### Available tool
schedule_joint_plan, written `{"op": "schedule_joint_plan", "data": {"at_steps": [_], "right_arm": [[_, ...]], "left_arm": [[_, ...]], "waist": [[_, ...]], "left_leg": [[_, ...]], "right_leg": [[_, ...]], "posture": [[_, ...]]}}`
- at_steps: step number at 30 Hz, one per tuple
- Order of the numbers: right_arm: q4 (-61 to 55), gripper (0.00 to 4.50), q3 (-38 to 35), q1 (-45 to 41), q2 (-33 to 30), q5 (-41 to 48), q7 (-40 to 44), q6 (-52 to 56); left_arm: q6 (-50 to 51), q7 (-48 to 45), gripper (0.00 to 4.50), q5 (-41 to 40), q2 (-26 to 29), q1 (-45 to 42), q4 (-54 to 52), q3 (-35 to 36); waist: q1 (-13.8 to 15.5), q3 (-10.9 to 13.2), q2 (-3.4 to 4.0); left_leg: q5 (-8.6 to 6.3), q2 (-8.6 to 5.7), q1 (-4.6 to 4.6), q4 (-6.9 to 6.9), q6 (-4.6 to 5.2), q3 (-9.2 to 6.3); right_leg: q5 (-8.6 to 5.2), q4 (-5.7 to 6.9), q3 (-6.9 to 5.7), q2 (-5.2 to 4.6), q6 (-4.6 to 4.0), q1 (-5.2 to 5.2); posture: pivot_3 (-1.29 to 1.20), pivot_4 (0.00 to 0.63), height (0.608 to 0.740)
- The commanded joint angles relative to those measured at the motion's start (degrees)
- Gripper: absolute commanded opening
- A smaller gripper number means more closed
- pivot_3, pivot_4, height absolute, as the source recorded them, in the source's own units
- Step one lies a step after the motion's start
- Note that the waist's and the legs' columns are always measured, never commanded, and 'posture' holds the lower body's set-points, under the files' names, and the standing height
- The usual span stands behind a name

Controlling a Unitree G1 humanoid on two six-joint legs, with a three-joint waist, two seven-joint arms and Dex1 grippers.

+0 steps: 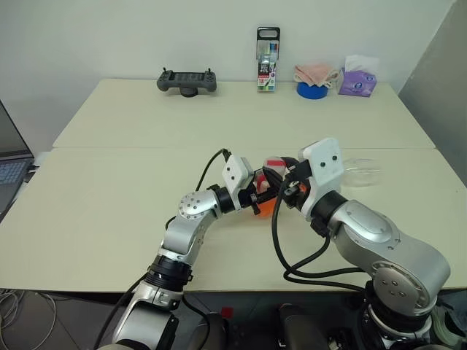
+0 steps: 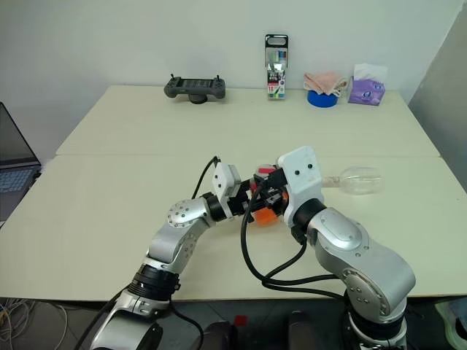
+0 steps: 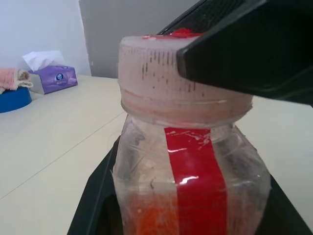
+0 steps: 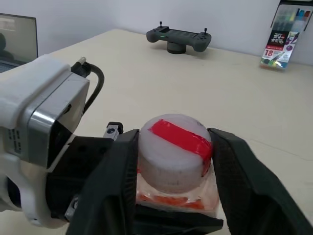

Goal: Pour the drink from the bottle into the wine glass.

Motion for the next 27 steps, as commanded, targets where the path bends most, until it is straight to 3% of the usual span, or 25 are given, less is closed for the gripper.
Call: {"op": "schedule_joint_plan", "data": {"at_steps": [1, 4, 6, 7, 10, 13, 16, 23, 24, 27], "right_arm": [[-1.2, 1.81, -0.8, -1.1, 0.2, -1.0, -0.1, -0.2], [-1.1, 1.81, -1.6, -1.1, -0.7, -0.4, 1.7, -1.1], [-0.4, 1.81, -4.4, 1.1, -3.3, 7.2, 12.6, -4.4], [0.4, 1.81, -6.7, 1.9, -5.2, 16.2, 20.2, -2.7], [3.1, 1.81, -8.7, 0.0, -15.2, 31.7, 39.9, -1.5], [9.1, 1.81, -4.2, -4.7, -24.9, 27.8, 54.2, -6.8], [14.1, 1.81, -0.7, -8.4, -29.3, 24.8, 64.8, -12.8], [23.7, 1.81, 0.7, -13.6, -34.3, 19.0, 72.9, -19.2], [24.0, 2.53, 0.6, -13.6, -34.6, 18.6, 73.1, -19.8], [23.4, 3.58, -0.3, -12.5, -35.3, 16.3, 71.0, -21.9]], "left_arm": [[-1.0, -0.1, 1.74, -0.3, -0.2, 0.0, -2.9, 0.2], [-0.8, -0.3, 1.74, -0.5, 0.0, 0.2, -3.3, 0.2], [0.1, -1.6, 1.74, -1.5, 0.4, 0.2, -4.0, 0.1], [1.2, -2.7, 1.74, -2.4, 0.8, 0.1, -4.6, -0.1], [3.0, -5.0, 1.74, -3.9, 1.5, 0.1, -6.3, -0.3], [4.2, -6.2, 1.73, -4.4, 2.2, 0.1, -7.7, -0.6], [4.7, -6.9, 1.73, -4.4, 2.7, 0.6, -9.1, -1.3], [3.9, -6.2, 1.71, -3.0, 2.9, 1.5, -10.3, -2.4], [3.7, -6.1, 1.71, -2.9, 2.8, 1.4, -10.1, -2.5], [3.4, -6.0, 1.70, -2.5, 2.0, 1.0, -9.3, -2.4]], "waist": [[0.0, 0.0, 0.00], [0.0, 0.0, 0.00], [0.0, 0.0, 0.00], [0.0, 0.0, 0.00], [0.0, 0.0, 0.02], [0.0, 0.1, 0.08], [-0.2, 0.1, 0.08], [0.0, 0.1, 0.07], [0.1, 0.2, 0.05], [0.2, 0.2, 0.05]], "left_leg": [[0.00, 0.00, 0.00, 0.00, 0.00, 0.00], [0.00, 0.00, 0.00, 0.00, 0.00, -0.01], [0.00, 0.00, -0.01, 0.00, 0.00, -0.01], [0.00, -0.01, -0.01, 0.00, 0.00, 0.00], [-0.02, -0.05, -0.03, 0.00, 0.03, 0.06], [-0.04, -0.03, -0.03, 0.05, 0.08, 0.08], [-0.05, 0.08, 0.08, 0.01, 0.10, 0.07], [-0.05, 0.03, 0.01, 0.02, 0.09, 0.06], [-0.05, 0.00, -0.02, 0.04, 0.09, 0.06], [-0.05, -0.04, -0.04, 0.04, 0.09, 0.07]], "right_leg": [[0.00, 0.00, 0.00, 0.00, 0.00, 0.00], [0.00, 0.01, -0.01, 0.00, 0.00, 0.00], [0.00, -0.01, -0.01, 0.00, 0.00, 0.00], [0.00, -0.03, -0.01, 0.00, 0.00, 0.00], [0.00, -0.10, 0.02, -0.03, 0.00, 0.04], [0.00, -0.09, 0.01, -0.02, 0.00, 0.04], [0.00, -0.03, -0.02, 0.12, 0.00, 0.07], [-0.01, -0.08, -0.01, 0.06, 0.00, 0.06], [-0.01, -0.10, -0.01, 0.01, 0.01, 0.06], [-0.02, -0.13, -0.01, -0.05, 0.04, 0.06]], "posture": [[0.00, 0.150, 0.740], [0.00, 0.150, 0.740], [0.00, 0.150, 0.740], [0.00, 0.150, 0.740], [0.00, 0.150, 0.740], [0.00, 0.150, 0.740], [0.00, 0.150, 0.740], [0.00, 0.150, 0.740], [0.00, 0.150, 0.740], [0.00, 0.150, 0.740]]}}
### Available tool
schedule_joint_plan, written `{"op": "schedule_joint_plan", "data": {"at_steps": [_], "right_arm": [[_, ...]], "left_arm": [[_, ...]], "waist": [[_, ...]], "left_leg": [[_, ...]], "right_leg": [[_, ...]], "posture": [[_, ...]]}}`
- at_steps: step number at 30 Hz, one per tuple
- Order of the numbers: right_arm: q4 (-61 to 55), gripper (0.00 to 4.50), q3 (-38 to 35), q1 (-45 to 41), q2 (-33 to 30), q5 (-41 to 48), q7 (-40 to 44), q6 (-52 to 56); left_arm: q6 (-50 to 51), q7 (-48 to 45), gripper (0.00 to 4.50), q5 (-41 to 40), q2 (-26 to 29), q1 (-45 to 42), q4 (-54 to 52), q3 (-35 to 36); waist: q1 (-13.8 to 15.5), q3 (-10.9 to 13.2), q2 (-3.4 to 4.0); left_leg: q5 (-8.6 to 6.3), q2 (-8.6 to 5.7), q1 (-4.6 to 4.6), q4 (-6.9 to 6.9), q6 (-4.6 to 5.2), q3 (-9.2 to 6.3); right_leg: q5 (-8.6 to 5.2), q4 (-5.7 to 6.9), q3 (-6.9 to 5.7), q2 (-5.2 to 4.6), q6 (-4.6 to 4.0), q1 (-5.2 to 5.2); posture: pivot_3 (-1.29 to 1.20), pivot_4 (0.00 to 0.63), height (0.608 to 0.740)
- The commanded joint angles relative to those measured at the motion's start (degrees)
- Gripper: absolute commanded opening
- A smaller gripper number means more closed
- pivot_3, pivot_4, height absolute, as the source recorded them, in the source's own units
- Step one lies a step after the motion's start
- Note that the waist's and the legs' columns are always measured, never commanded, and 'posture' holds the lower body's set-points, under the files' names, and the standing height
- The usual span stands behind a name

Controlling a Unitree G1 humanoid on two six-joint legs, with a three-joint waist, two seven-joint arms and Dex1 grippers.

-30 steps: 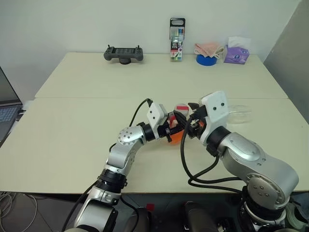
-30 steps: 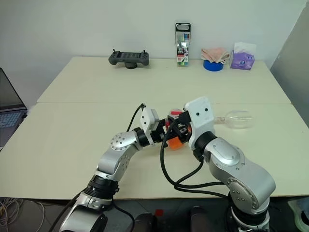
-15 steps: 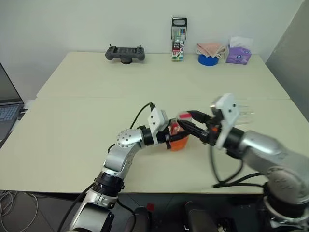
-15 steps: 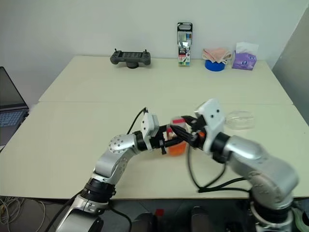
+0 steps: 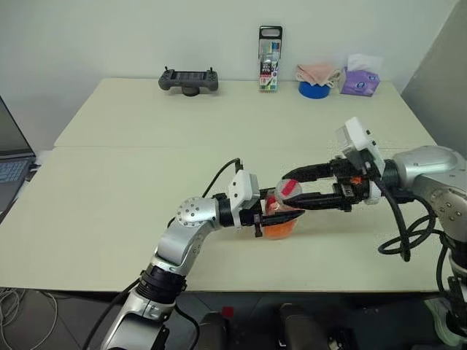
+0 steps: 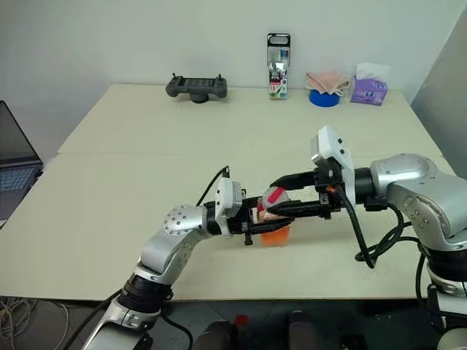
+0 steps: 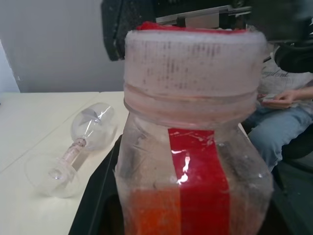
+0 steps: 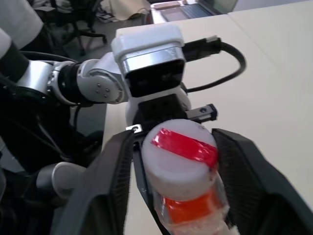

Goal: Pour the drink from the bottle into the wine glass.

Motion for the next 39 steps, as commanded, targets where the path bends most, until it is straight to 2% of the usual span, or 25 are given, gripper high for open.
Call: {"op": "schedule_joint_plan", "data": {"at_steps": [1, 8, 11, 21, 26, 39], "right_arm": [[-4.4, 3.96, 0.8, 1.1, 0.3, 1.4, 1.8, -2.5], [-8.4, 3.97, -5.9, 4.8, 3.2, 1.3, -10.9, -2.5], [-11.1, 3.97, -7.6, 6.6, 6.3, -0.5, -19.1, -3.2], [-19.7, 3.97, -8.0, 12.1, 10.1, 1.1, -34.4, 1.4], [-21.7, 3.97, -7.8, 15.4, 13.3, -2.0, -43.8, 2.5], [-21.2, 3.97, -4.0, 13.9, 18.6, -4.4, -49.9, 2.4]], "left_arm": [[-0.5, 3.8, 1.70, 0.6, -1.4, -2.5, 1.3, 2.1], [-1.5, 3.1, 1.69, 0.9, -2.3, -3.3, 3.2, 1.9], [-2.1, 2.9, 1.69, 0.9, -2.3, -3.7, 4.3, 1.9], [-4.6, 3.3, 1.69, 1.0, -3.0, -5.0, 8.3, 2.7], [-6.0, 4.3, 1.69, 0.7, -4.2, -6.0, 9.3, 4.1], [-5.5, 4.4, 1.69, 1.4, -4.2, -5.9, 10.6, 4.4]], "waist": [[0.1, 0.0, -0.01], [0.1, 0.0, -0.01], [0.1, 0.0, -0.01], [0.2, 0.0, -0.01], [0.1, 0.0, -0.01], [0.0, 0.0, -0.01]], "left_leg": [[0.00, 0.01, 0.00, 0.00, 0.00, -0.01], [0.00, 0.02, 0.01, 0.00, 0.00, -0.02], [0.00, 0.04, 0.03, -0.01, -0.01, -0.03], [0.00, 0.02, 0.01, 0.00, -0.01, -0.03], [0.01, 0.02, 0.01, 0.00, -0.01, -0.04], [0.01, 0.02, 0.03, 0.01, -0.01, -0.03]], "right_leg": [[0.00, 0.00, -0.01, 0.00, 0.00, 0.00], [0.00, 0.05, -0.01, 0.01, 0.01, 0.00], [-0.01, 0.05, -0.01, 0.02, 0.01, -0.01], [0.00, 0.05, 0.00, 0.01, 0.01, -0.01], [0.00, 0.08, 0.00, 0.02, 0.00, -0.02], [0.00, 0.09, 0.02, 0.04, 0.01, -0.02]], "posture": [[0.00, 0.150, 0.740], [0.00, 0.150, 0.740], [0.00, 0.150, 0.740], [0.00, 0.150, 0.740], [0.00, 0.150, 0.740], [0.00, 0.150, 0.740]]}}
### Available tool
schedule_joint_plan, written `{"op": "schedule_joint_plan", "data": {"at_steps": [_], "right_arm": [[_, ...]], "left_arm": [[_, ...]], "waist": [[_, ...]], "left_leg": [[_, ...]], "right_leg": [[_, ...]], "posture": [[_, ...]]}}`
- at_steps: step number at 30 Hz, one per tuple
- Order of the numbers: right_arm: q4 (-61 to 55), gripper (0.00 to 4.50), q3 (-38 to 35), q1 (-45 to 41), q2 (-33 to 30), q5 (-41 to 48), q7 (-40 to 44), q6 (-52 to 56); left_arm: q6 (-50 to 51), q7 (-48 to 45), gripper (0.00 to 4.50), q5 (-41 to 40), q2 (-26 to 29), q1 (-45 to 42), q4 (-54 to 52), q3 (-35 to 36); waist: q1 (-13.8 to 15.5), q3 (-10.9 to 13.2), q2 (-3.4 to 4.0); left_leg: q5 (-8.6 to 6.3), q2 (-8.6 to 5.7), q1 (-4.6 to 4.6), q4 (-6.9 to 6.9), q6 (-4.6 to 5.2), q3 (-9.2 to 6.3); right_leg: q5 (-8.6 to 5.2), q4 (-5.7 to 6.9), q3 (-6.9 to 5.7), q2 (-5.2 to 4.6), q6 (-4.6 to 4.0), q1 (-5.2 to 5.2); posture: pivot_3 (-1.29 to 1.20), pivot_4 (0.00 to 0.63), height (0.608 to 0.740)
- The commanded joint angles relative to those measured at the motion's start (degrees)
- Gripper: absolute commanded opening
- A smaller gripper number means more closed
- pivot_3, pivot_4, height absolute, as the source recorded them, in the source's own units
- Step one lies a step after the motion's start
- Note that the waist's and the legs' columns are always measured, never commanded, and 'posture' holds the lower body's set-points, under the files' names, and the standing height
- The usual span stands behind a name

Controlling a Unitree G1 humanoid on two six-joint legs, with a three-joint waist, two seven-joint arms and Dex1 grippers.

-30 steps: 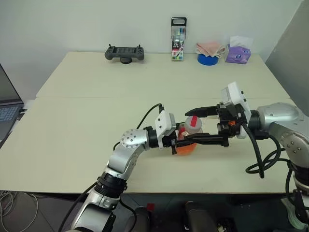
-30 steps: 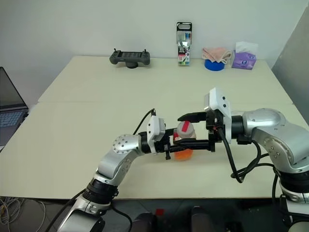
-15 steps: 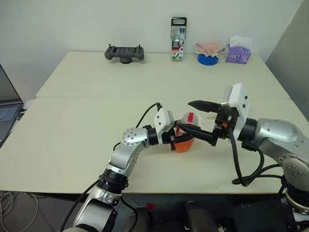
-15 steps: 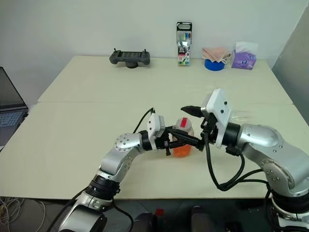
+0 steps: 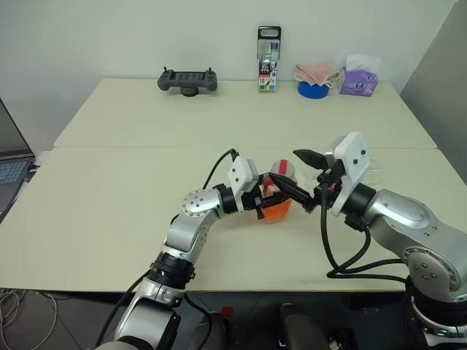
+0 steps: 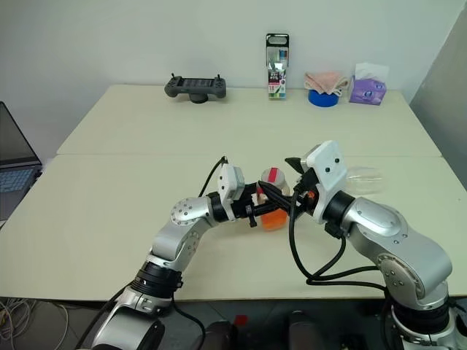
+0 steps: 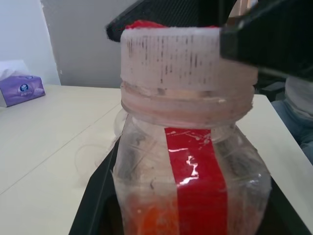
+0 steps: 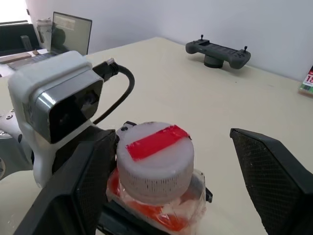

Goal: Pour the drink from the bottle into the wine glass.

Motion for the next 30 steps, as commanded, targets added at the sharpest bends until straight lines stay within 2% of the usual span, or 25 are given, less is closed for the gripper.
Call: {"op": "schedule_joint_plan", "data": {"at_steps": [1, 6, 16, 19, 23, 24, 26, 29, 30], "right_arm": [[-1.4, 3.97, 1.1, -1.3, 0.8, -0.5, -1.3, -0.2], [-0.9, 3.97, 2.7, 0.4, 1.1, -2.0, -2.0, -0.9], [-0.6, 3.97, 2.4, 0.4, 5.4, -4.4, -5.7, -0.9], [-2.8, 3.36, 1.0, 0.7, 7.1, -3.3, -8.0, 0.8], [-6.5, 1.93, 1.1, 2.3, 10.2, -2.6, -12.1, 3.6], [-6.7, 1.80, 1.3, 2.4, 10.6, -2.7, -12.5, 3.8], [-6.7, 1.80, 1.7, 2.2, 10.4, -3.3, -12.6, 3.6], [-4.9, 1.80, 1.2, 2.3, 7.3, -3.3, -8.8, 1.9], [-4.1, 1.80, 0.0, 3.4, 6.6, 0.1, -5.4, 2.1]], "left_arm": [[-1.6, 0.1, 1.69, -0.1, -0.3, -1.4, -0.5, 0.8], [-1.8, 0.4, 1.69, 0.0, -0.3, -1.5, -0.4, 0.9], [-2.2, 1.1, 1.69, 0.4, -0.6, -1.5, -0.3, 1.1], [-2.4, 0.9, 1.69, 0.6, -0.2, -1.0, -0.7, 1.0], [-2.6, 1.7, 1.69, 0.9, -0.1, -1.5, 0.1, 1.4], [-2.7, 1.7, 1.69, 0.9, -0.2, -1.6, 0.3, 1.4], [-2.8, 1.6, 1.69, 1.0, -0.4, -1.8, 0.6, 1.3], [-2.9, 1.1, 1.69, 1.0, -0.6, -2.2, 1.1, 1.0], [-2.9, 0.9, 1.69, 1.0, -0.7, -2.3, 1.2, 1.0]], "waist": [[0.0, 0.0, 0.00], [0.0, 0.0, 0.00], [-0.1, 0.0, 0.00], [-0.1, 0.0, 0.00], [-0.1, 0.0, 0.01], [-0.1, 0.0, 0.01], [-0.1, 0.0, 0.01], [-0.1, 0.0, 0.01], [-0.1, 0.0, 0.01]], "left_leg": [[0.00, 0.00, 0.00, 0.00, 0.00, 0.01], [0.00, 0.00, 0.00, -0.01, 0.00, -0.01], [0.00, 0.00, 0.01, 0.00, 0.00, 0.00], [0.00, 0.01, 0.01, -0.01, 0.00, -0.01], [0.00, 0.02, 0.01, -0.02, 0.00, -0.03], [0.00, 0.01, 0.01, -0.02, 0.00, -0.03], [0.00, 0.00, 0.01, 0.00, 0.00, 0.01], [0.00, -0.01, 0.01, 0.02, 0.00, -0.01], [0.00, -0.02, 0.01, 0.02, 0.00, -0.01]], "right_leg": [[0.00, 0.00, 0.00, 0.00, 0.00, 0.00], [0.00, -0.01, 0.00, 0.00, 0.00, 0.00], [0.00, 0.02, 0.01, 0.00, 0.00, 0.00], [0.00, 0.02, 0.00, 0.00, 0.00, 0.00], [0.00, 0.04, 0.00, 0.00, 0.00, -0.01], [0.00, 0.03, 0.00, 0.00, 0.00, -0.01], [0.00, 0.03, 0.03, 0.00, 0.00, -0.01], [0.00, 0.04, 0.02, 0.00, 0.00, -0.01], [0.00, 0.04, 0.01, 0.00, 0.00, -0.01]], "posture": [[0.00, 0.150, 0.740], [0.00, 0.150, 0.740], [0.00, 0.150, 0.740], [0.00, 0.150, 0.740], [0.00, 0.150, 0.740], [0.00, 0.150, 0.740], [0.00, 0.150, 0.740], [0.00, 0.150, 0.740], [0.00, 0.150, 0.740]]}}
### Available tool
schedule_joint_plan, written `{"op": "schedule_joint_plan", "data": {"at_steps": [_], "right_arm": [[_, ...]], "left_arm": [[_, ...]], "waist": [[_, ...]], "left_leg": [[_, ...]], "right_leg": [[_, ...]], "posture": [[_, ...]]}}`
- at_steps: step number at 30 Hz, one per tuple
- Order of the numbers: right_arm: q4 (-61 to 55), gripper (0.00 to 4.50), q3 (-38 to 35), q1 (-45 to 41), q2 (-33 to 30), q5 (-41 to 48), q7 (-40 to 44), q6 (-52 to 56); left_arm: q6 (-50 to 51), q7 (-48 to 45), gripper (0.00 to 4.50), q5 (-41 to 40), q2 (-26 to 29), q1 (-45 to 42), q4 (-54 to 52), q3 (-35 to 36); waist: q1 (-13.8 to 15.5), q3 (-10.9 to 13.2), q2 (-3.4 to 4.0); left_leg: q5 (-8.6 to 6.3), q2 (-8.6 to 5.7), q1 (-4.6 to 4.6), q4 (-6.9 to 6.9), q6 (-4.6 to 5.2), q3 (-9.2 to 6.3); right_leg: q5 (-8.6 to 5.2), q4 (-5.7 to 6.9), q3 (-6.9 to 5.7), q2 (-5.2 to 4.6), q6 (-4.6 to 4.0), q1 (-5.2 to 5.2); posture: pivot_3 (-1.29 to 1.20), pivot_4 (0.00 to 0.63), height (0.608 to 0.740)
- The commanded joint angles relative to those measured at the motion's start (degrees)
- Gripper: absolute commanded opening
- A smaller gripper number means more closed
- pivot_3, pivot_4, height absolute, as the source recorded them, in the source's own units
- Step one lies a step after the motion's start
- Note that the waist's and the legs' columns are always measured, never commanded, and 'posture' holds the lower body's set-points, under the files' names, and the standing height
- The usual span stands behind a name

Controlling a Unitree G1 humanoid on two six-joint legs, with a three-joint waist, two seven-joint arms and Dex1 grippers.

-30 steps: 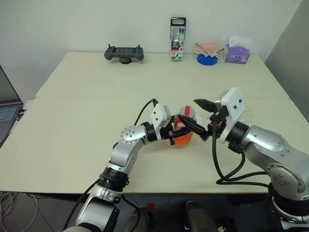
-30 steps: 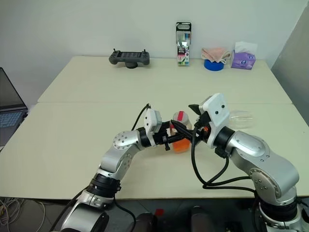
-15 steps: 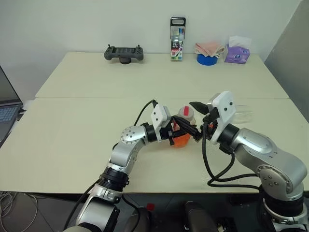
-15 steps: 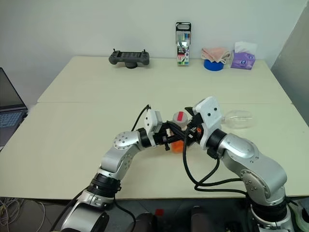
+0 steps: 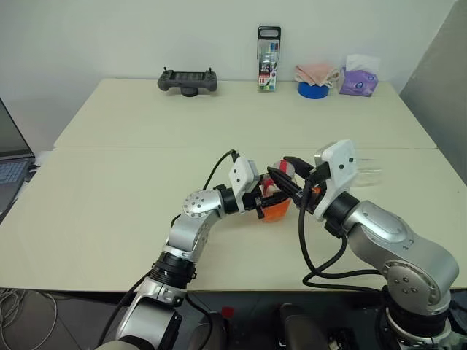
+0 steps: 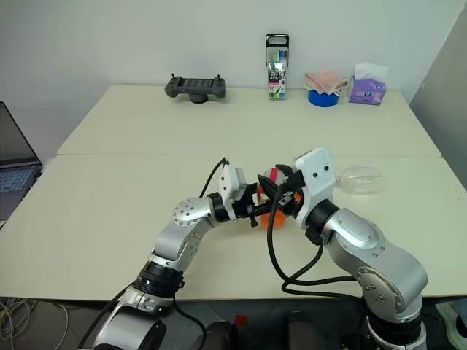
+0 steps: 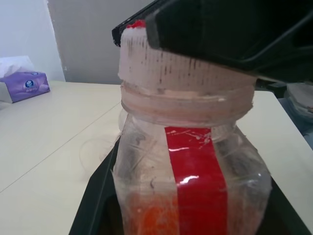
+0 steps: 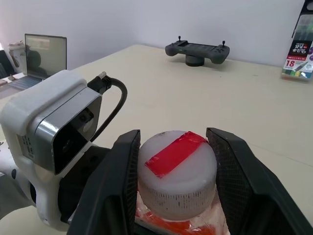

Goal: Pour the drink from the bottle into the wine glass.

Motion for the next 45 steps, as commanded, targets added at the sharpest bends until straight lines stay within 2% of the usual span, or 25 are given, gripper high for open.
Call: {"op": "schedule_joint_plan", "data": {"at_steps": [1, 3, 4, 8, 15, 16, 17, 22, 23, 35, 45], "right_arm": [[0.3, 1.80, -3.5, 1.8, -4.6, 8.0, 11.6, -0.8], [2.1, 1.80, -3.7, 1.4, -10.0, 16.5, 24.6, 0.0], [2.9, 1.80, -3.5, 0.8, -12.0, 18.2, 28.2, -0.3], [10.0, 1.80, -0.3, -7.1, -17.0, 18.2, 44.5, -5.0], [20.5, 1.80, 2.0, -17.5, -20.3, 15.4, 58.2, -7.7], [21.3, 1.80, 2.3, -17.7, -20.7, 14.5, 58.7, -8.3], [22.1, 2.52, 2.4, -17.9, -21.1, 14.1, 59.3, -8.4], [23.4, 4.37, 2.5, -18.3, -21.5, 12.4, 61.5, -9.9], [23.5, 4.50, 2.7, -18.1, -21.6, 11.4, 61.6, -10.7], [24.4, 4.50, 1.3, -17.2, -21.2, 3.0, 54.7, -17.1], [21.5, 4.50, -5.2, -14.3, -19.3, 3.4, 45.0, -18.3]], "left_arm": [[-1.1, -0.1, 1.69, -0.5, -0.1, -1.7, -1.1, 0.8], [-0.6, -0.8, 1.69, -0.8, -0.3, -1.7, -1.8, 0.3], [-0.5, -0.9, 1.69, -0.9, -0.4, -1.9, -1.9, 0.1], [0.4, -2.0, 1.69, -1.5, -0.4, -1.8, -3.0, -0.6], [1.1, -1.9, 1.69, -1.7, 0.6, -0.9, -5.4, -1.5], [1.3, -1.6, 1.69, -1.7, 0.6, -0.8, -5.6, -1.4], [1.4, -1.4, 1.69, -1.7, 0.7, -0.7, -5.7, -1.4], [1.6, -1.1, 1.68, -1.5, 0.8, 0.0, -6.3, -1.5], [1.7, -1.0, 1.68, -1.5, 0.8, 0.1, -6.5, -1.5], [1.9, -0.4, 1.68, -1.2, 0.3, -0.4, -5.9, -1.7], [1.2, 0.5, 1.68, -1.5, 0.2, -0.6, -5.2, -1.6]], "waist": [[0.0, 0.0, 0.00], [0.1, 0.0, 0.00], [0.0, 0.0, 0.00], [-0.4, 0.0, 0.01], [-0.2, 0.0, 0.02], [-0.1, 0.0, 0.02], [-0.1, 0.0, 0.02], [0.1, 0.0, 0.02], [0.1, 0.0, 0.02], [0.1, 0.0, 0.02], [0.2, 0.0, 0.02]], "left_leg": [[0.00, 0.01, 0.00, -0.01, 0.00, 0.00], [0.00, -0.02, -0.01, -0.02, 0.01, 0.02], [-0.01, -0.03, -0.01, -0.02, 0.01, 0.02], [-0.02, 0.02, 0.05, -0.02, 0.04, 0.09], [-0.01, 0.09, 0.07, -0.01, 0.04, 0.00], [-0.01, 0.08, 0.06, -0.01, 0.04, 0.01], [-0.01, 0.06, 0.04, -0.01, 0.04, 0.02], [-0.01, -0.01, 0.01, -0.02, 0.04, 0.04], [-0.01, 0.00, 0.01, -0.02, 0.04, 0.02], [-0.01, 0.01, 0.03, 0.01, 0.03, 0.02], [-0.01, 0.00, 0.02, 0.01, 0.03, 0.01]], "right_leg": [[0.00, -0.01, -0.01, 0.00, 0.00, 0.00], [0.00, -0.04, 0.00, -0.01, 0.00, 0.02], [0.00, -0.08, -0.01, -0.02, 0.00, 0.05], [0.00, -0.04, 0.03, 0.03, 0.00, 0.04], [0.00, 0.03, -0.04, 0.13, -0.01, 0.05], [0.00, -0.01, -0.04, 0.11, -0.01, 0.05], [0.00, -0.05, -0.02, 0.08, -0.01, 0.05], [0.01, -0.07, 0.00, -0.03, -0.02, 0.05], [0.01, -0.07, -0.02, -0.03, -0.01, 0.05], [-0.01, -0.02, -0.01, -0.02, 0.01, 0.05], [0.07, -0.02, -0.01, -0.03, -0.11, 0.05]], "posture": [[0.00, 0.150, 0.740], [0.00, 0.150, 0.740], [0.00, 0.150, 0.740], [0.00, 0.150, 0.740], [0.00, 0.150, 0.740], [0.00, 0.150, 0.740], [0.00, 0.150, 0.740], [0.00, 0.150, 0.740], [0.00, 0.150, 0.740], [0.00, 0.150, 0.740], [0.00, 0.150, 0.740]]}}
